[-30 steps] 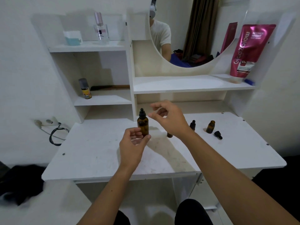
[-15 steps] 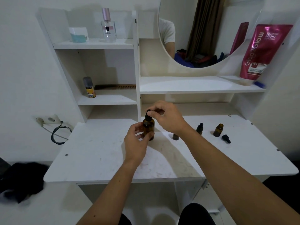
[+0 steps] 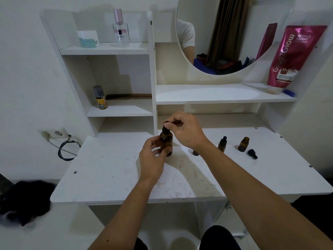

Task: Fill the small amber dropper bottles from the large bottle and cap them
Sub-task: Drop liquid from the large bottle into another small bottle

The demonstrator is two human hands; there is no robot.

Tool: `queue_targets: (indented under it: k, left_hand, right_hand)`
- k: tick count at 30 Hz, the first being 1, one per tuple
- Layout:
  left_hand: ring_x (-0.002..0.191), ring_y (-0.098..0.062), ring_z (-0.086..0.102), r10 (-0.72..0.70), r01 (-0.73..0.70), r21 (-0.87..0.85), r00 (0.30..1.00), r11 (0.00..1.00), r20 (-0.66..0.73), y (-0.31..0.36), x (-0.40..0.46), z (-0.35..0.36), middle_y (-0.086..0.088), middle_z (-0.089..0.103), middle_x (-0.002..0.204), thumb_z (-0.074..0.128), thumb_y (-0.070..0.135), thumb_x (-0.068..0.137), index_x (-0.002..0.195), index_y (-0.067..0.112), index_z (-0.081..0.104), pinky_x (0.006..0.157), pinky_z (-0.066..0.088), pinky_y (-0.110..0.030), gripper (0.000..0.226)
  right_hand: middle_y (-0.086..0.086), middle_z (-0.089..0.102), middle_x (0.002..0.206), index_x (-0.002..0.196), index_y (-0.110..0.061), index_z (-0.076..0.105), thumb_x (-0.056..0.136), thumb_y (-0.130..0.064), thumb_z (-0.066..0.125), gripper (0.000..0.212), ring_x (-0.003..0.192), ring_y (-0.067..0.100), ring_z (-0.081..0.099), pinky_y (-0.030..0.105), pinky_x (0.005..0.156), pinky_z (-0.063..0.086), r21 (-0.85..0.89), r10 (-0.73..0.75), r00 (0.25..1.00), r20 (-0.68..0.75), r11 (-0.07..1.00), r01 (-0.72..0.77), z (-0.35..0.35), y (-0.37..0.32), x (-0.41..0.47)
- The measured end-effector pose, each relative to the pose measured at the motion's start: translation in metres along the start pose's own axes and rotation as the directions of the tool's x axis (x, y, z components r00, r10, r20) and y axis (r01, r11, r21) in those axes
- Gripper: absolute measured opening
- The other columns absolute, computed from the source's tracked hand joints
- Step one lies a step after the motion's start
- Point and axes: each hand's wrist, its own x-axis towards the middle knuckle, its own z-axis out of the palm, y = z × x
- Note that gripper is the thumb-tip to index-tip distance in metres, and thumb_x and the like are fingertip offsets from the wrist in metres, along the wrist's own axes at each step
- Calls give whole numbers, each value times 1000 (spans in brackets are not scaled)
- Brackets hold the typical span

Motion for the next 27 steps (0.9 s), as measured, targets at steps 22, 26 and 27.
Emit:
queue_targets:
  k: [22,26,27]
  left_hand:
    - [111,-13,64,-14,13,46,1000,999,20,6,-10,-2,6,67,127,80,22,89,130,27,57,103,54,-35,47]
    - [109,-14,64,-15,17,70,999,997,-35,7,-17,0,4,64,130,84,27,85,132,26,55,96,55,-30,55]
    - [108,-15,63,-13,18,71,998,997,-69,9,-22,2,5,63,130,85,28,84,133,26,54,92,55,-26,58]
  right_hand:
    - [0,79,109,112,-13,79,98,-18,74,15,101,16,75,30,95,60,270,0,976,-220,961,60,-58,-39,-5]
    - [0,79,109,113,-13,79,99,-17,73,15,102,14,75,27,95,59,274,1,972,-236,960,65,-74,-41,-13]
    - [-1,79,109,112,-14,79,99,-17,73,15,101,14,75,27,95,59,274,2,970,-242,959,67,-78,-40,-16]
